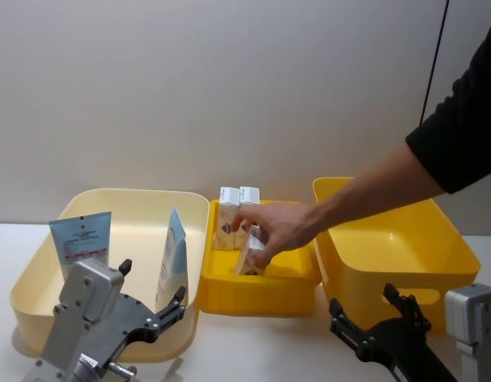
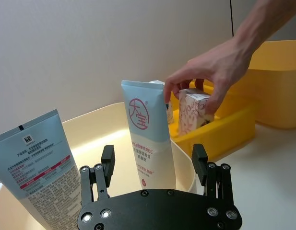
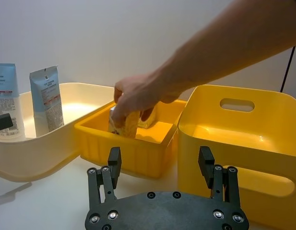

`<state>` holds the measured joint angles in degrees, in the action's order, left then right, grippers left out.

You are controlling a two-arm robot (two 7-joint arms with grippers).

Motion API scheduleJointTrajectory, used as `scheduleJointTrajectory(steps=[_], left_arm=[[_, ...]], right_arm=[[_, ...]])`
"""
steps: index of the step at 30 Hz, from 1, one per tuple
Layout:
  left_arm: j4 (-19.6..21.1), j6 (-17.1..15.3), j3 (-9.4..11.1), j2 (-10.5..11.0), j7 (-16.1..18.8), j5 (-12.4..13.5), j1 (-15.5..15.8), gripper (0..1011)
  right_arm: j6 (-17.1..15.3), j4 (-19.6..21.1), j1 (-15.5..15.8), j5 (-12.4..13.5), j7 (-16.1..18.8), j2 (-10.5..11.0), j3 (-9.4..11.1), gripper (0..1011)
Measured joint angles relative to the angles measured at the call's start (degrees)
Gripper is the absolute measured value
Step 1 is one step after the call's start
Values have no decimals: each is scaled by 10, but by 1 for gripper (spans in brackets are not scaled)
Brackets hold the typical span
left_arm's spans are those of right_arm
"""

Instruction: Bimanual collaborative sorting of washing and personal care products

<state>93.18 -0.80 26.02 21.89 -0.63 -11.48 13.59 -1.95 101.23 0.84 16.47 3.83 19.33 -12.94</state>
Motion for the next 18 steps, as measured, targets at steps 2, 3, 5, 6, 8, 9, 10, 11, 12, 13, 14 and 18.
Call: scheduleJointTrajectory(steps=[2,3,5,6,8,9,10,11,12,13,14,18], left_arm=[[0,0,0,0,0,0,0,1001],[0,0,0,0,0,0,0,1001],[0,0,0,0,0,0,0,1001],[0,0,0,0,0,0,0,1001],[0,0,0,0,0,0,0,1000],[0,0,0,0,0,0,0,1000],[0,0,0,0,0,0,0,1001],[0,0,0,0,0,0,0,1001],[0,0,0,0,0,0,0,1001],[0,0,0,0,0,0,0,1001],[0,0,0,0,0,0,0,1000],[0,0,0,0,0,0,0,1001]], right_arm=[[0,0,0,0,0,0,0,1001],[0,0,0,0,0,0,0,1001],[0,0,0,0,0,0,0,1001],[0,0,0,0,0,0,0,1001],[0,0,0,0,0,0,0,1001],[0,0,0,0,0,0,0,1001],[0,0,0,0,0,0,0,1001],[0,0,0,0,0,0,0,1001],[0,0,0,0,0,0,0,1001],[0,0,0,0,0,0,0,1001],[0,0,0,0,0,0,0,1001],[0,0,0,0,0,0,0,1001]])
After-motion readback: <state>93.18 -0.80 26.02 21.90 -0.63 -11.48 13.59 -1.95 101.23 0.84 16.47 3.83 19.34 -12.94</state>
